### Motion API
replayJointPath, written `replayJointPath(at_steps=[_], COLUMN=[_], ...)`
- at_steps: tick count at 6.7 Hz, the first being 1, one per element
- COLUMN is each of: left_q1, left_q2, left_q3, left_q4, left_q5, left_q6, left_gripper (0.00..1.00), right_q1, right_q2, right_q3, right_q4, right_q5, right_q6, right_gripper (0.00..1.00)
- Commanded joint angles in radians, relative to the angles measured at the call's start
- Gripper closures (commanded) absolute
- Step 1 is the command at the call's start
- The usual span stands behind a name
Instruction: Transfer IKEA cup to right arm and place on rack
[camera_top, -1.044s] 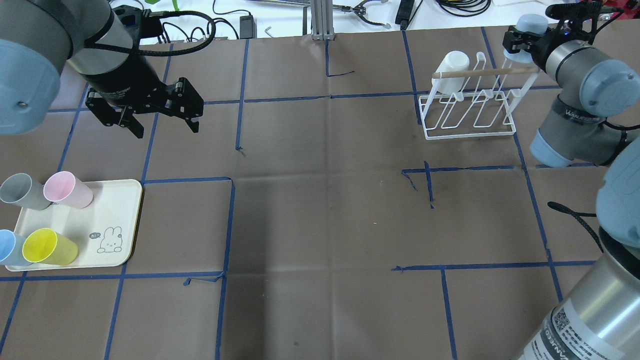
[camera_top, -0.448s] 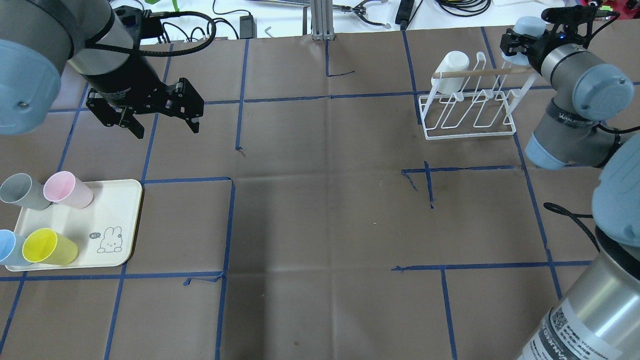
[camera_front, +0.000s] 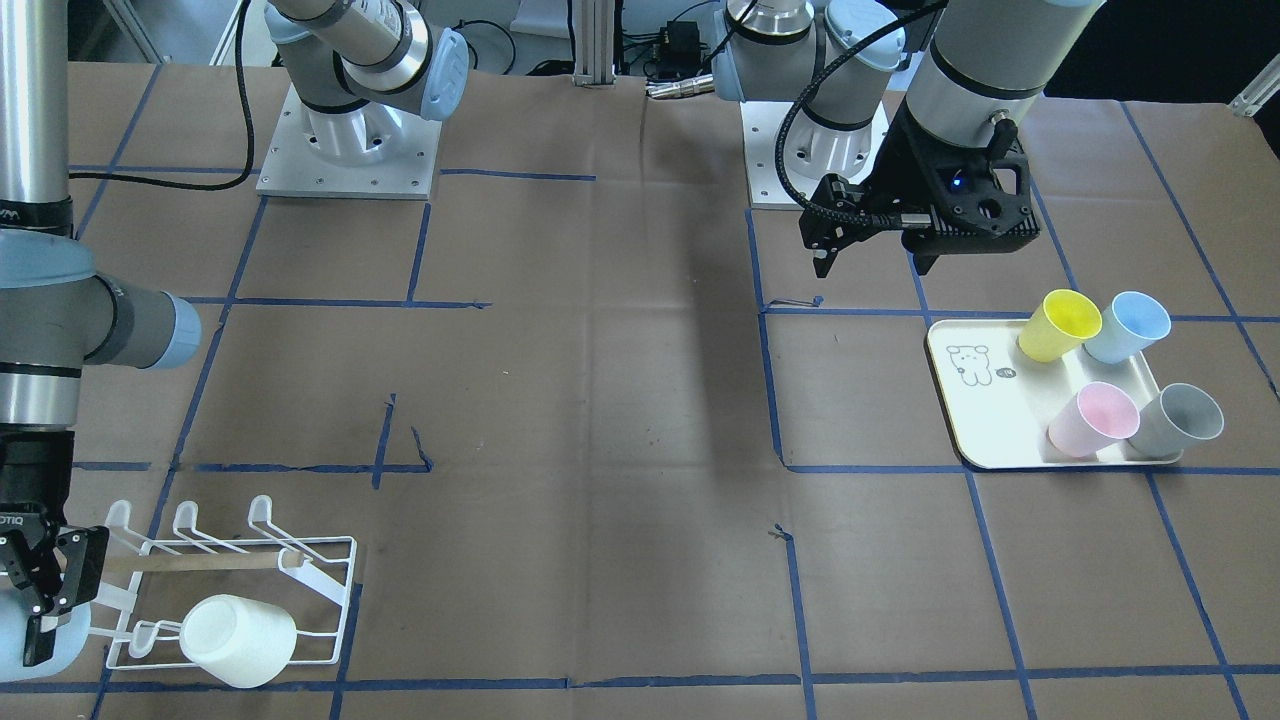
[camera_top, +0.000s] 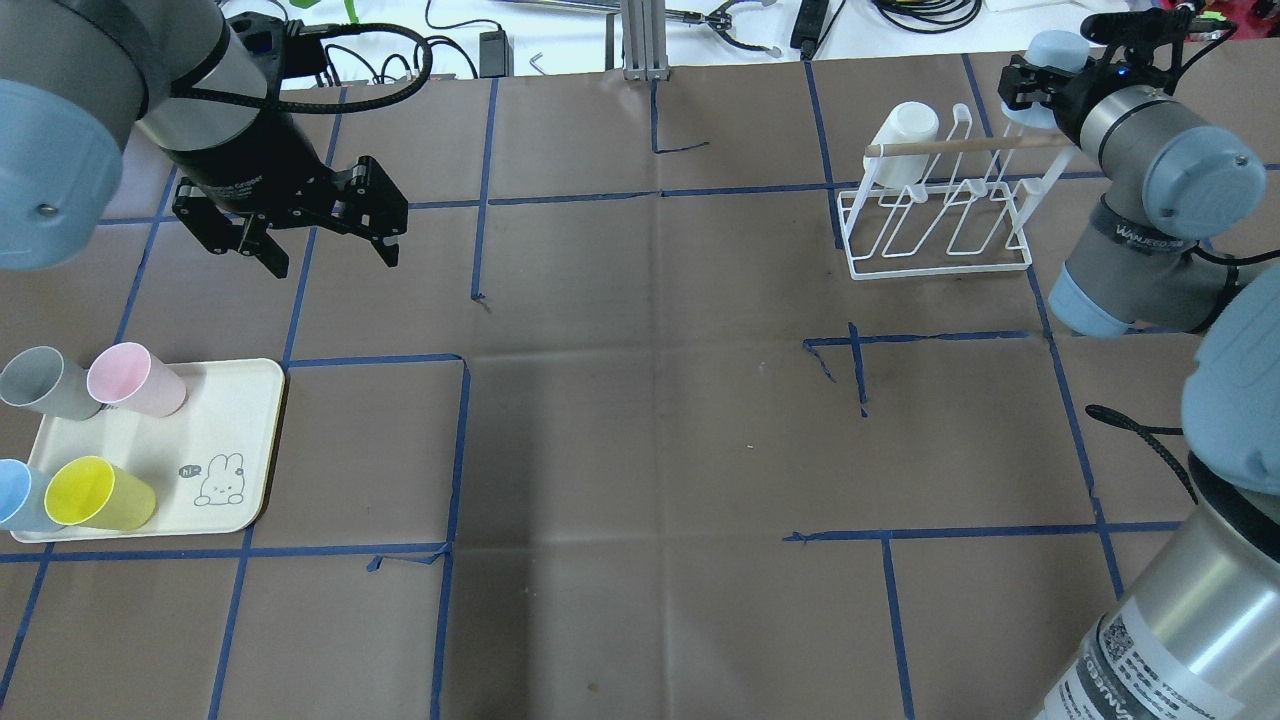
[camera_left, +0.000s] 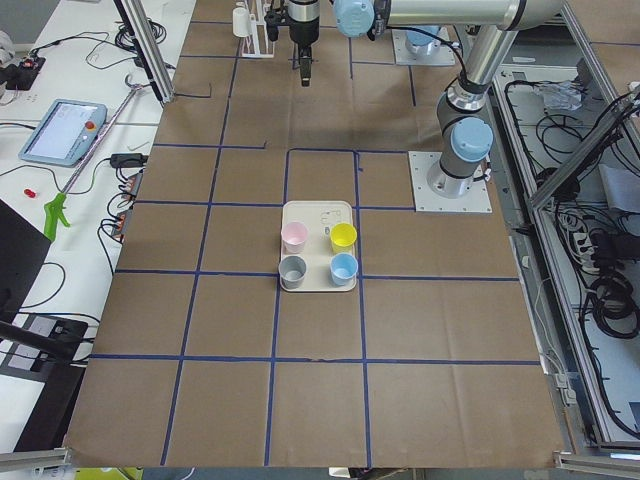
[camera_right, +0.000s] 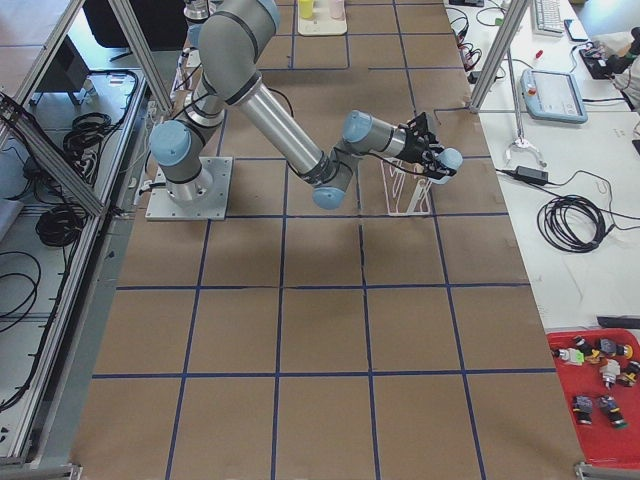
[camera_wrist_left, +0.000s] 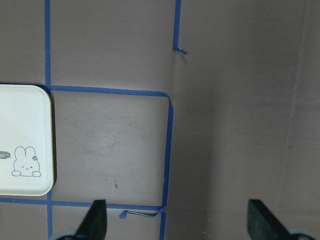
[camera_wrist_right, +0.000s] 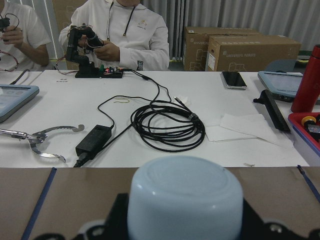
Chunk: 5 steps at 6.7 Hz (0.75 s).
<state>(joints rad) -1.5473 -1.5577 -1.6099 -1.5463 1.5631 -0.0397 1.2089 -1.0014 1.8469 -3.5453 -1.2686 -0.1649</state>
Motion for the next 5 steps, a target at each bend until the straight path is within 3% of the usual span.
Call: replayJointPath(at_steps=[1, 4, 5], left_q1=[0.001, 0.001, 0.001], left_q2=[0.001, 0.001, 0.001], left_q3=[-0.001, -0.001, 0.001], left_q4=[0.000, 0.000, 0.000], left_q5=[0.000, 0.000, 0.000], left_q6=[0.000, 0.000, -0.002], left_gripper=[0.00, 0.00, 0.00], right_q1=[0.017, 0.015, 0.015], right_q2=[0.001, 0.030, 0.027], right_q3=[0.001, 0.006, 0.006], right_q4=[-0.001, -0.015, -0.010], right_q5=[-0.002, 0.000, -0.002], right_q6=[0.001, 0.001, -0.010], right_gripper=[0.84, 0.84, 0.43])
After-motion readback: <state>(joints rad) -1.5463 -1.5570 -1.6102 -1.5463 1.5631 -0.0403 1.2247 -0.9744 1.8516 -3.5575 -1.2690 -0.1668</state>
